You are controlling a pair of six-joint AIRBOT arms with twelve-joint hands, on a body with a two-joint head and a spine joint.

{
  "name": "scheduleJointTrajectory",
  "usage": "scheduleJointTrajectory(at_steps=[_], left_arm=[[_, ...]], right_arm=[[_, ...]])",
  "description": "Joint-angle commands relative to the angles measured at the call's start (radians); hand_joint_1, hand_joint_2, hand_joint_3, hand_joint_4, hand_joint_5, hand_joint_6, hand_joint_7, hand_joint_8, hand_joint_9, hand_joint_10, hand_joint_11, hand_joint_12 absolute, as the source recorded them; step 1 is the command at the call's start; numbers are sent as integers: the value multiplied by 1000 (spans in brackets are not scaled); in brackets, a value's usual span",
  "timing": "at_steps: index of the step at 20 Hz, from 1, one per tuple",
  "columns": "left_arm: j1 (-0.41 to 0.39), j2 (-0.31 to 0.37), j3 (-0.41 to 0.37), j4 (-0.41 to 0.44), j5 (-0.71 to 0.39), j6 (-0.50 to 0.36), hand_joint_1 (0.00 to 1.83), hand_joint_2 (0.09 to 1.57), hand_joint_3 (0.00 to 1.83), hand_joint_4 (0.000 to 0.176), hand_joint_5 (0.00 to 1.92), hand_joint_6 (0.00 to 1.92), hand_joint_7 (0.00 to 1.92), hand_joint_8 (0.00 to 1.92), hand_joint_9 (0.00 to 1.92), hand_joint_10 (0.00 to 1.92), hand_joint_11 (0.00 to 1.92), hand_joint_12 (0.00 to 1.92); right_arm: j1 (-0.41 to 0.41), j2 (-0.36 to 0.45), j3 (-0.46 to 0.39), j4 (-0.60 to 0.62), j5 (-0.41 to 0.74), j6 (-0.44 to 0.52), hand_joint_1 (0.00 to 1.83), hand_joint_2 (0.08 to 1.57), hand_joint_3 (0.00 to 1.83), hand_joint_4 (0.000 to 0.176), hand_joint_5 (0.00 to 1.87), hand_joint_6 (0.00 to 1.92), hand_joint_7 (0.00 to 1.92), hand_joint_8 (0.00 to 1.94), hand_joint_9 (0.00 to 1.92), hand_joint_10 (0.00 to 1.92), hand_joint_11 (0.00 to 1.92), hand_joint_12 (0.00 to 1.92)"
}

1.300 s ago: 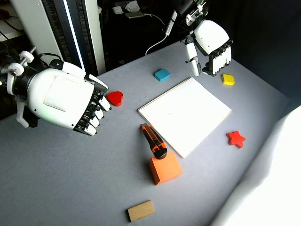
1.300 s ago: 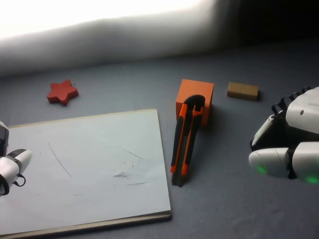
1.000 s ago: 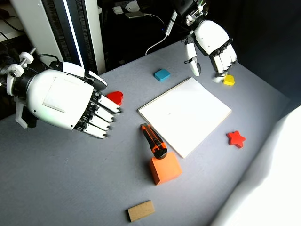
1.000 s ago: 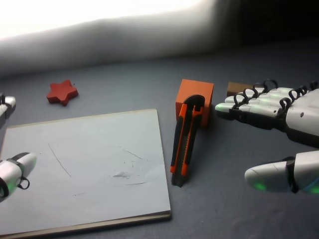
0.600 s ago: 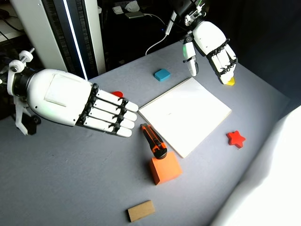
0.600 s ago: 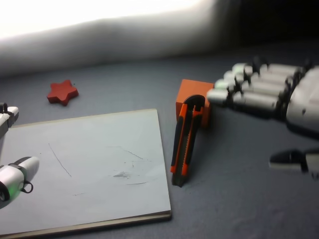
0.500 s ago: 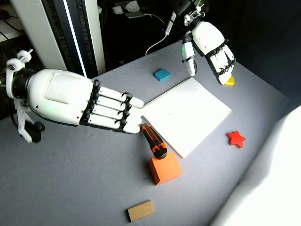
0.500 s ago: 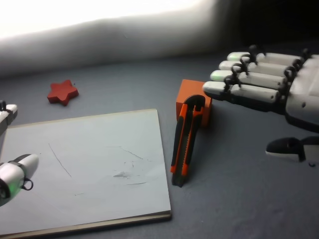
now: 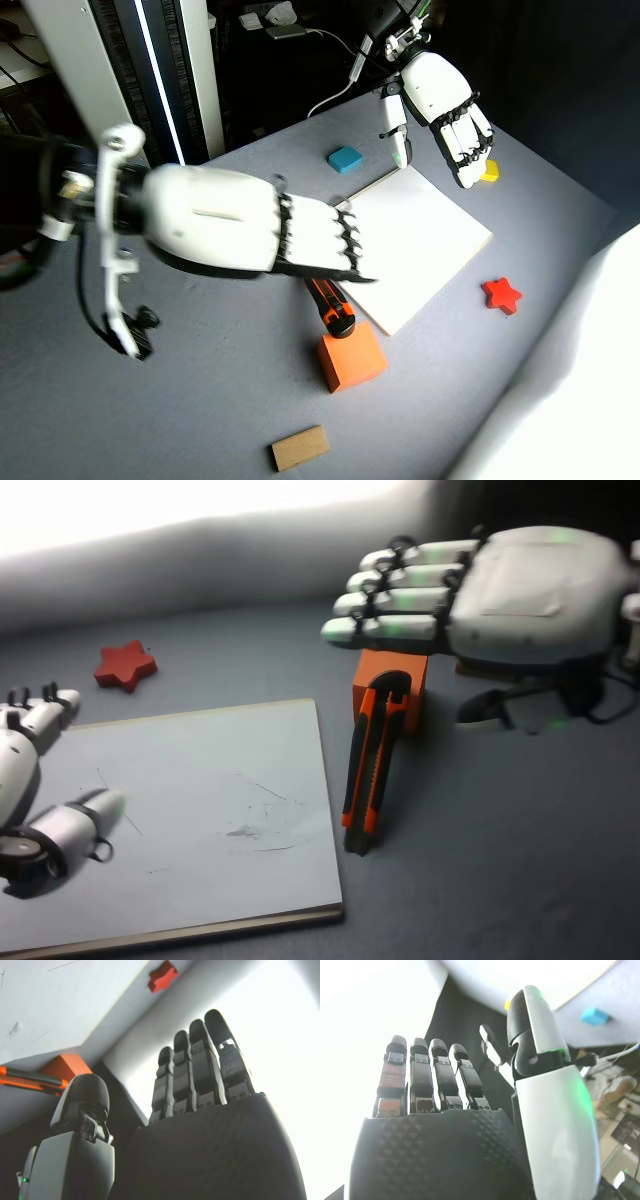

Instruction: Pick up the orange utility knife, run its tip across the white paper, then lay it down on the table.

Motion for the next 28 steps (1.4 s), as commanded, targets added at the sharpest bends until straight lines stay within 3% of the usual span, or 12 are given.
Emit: scheduleJointTrajectory(at_steps=[1,2,5,7,10,15,18,19,22,26,28], left_arm=[[-14,-4,2,57,-96,8,239,1343,0,12,151,4,254,1,217,1,0,891],[-17,-7,2,57,-96,13,230,1345,0,12,147,2,252,0,212,0,0,875],[-34,-18,-1,32,-96,41,246,1337,0,10,147,3,248,2,215,4,0,876],[-40,-19,-4,28,-98,56,238,1339,0,8,151,3,258,5,225,7,0,886],[-49,-25,-14,29,-148,102,233,1343,0,4,155,2,261,1,245,10,0,945],[-48,-41,-14,18,-149,87,216,1343,0,10,147,1,256,3,256,6,0,992],[-48,-50,-15,8,-149,70,248,1335,0,0,167,7,287,9,287,14,0,1047],[-49,-50,-16,7,-149,69,201,1349,2,10,142,4,247,4,254,7,0,991],[-49,-50,-15,4,-149,70,232,1345,0,0,155,6,267,7,278,13,0,1040],[-47,-50,-13,4,-149,73,229,1341,0,13,127,0,244,0,262,2,0,1046],[-47,-50,-15,4,-149,73,207,1350,2,8,143,6,267,8,292,13,0,1066]], right_arm=[[21,-6,14,-33,36,61,1012,1158,22,0,0,0,0,0,0,0,0,0],[27,-20,29,-85,36,113,1002,1155,20,0,0,0,0,0,0,0,0,0],[65,-60,70,-423,103,443,1020,1162,24,0,0,0,0,0,0,0,0,0],[87,-72,78,-575,149,596,1018,1160,23,0,0,0,0,0,0,0,0,0],[87,-117,106,-627,134,618,1029,1161,24,0,0,0,0,0,0,0,0,0],[64,-189,164,-699,69,619,1026,1157,23,0,0,0,0,0,0,0,0,0],[52,-214,195,-782,65,629,1039,1154,23,0,0,0,0,0,0,0,0,0],[48,-221,206,-815,64,633,1065,1174,33,0,0,0,0,0,0,0,0,0],[36,-237,218,-828,58,638,1093,1173,35,0,0,0,0,0,0,0,0,0],[16,-270,236,-838,42,637,1106,1171,38,0,0,0,0,0,0,0,0,0],[1,-294,255,-856,29,636,1104,1175,42,0,0,0,0,0,0,0,0,0]])
